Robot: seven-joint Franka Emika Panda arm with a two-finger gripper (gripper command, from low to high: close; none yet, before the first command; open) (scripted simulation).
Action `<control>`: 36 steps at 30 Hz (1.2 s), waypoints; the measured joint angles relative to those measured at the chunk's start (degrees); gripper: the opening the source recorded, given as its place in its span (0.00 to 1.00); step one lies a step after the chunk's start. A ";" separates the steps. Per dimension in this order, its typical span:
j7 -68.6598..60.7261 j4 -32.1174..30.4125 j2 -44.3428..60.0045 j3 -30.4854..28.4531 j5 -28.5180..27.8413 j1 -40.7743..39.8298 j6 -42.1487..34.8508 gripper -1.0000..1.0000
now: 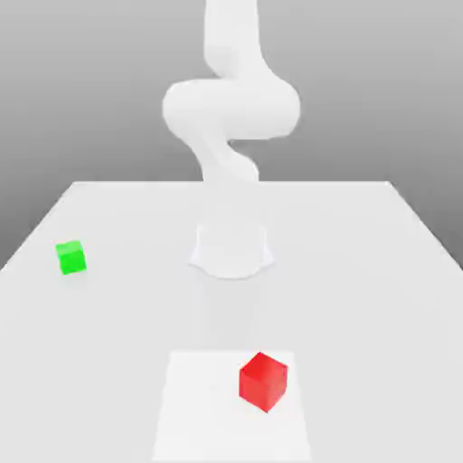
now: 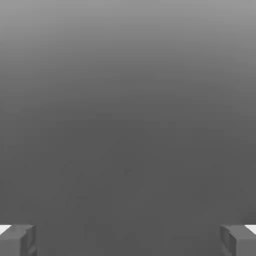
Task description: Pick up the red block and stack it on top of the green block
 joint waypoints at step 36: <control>44.34 -21.08 54.49 3.37 -6.91 2.38 34.83 0.00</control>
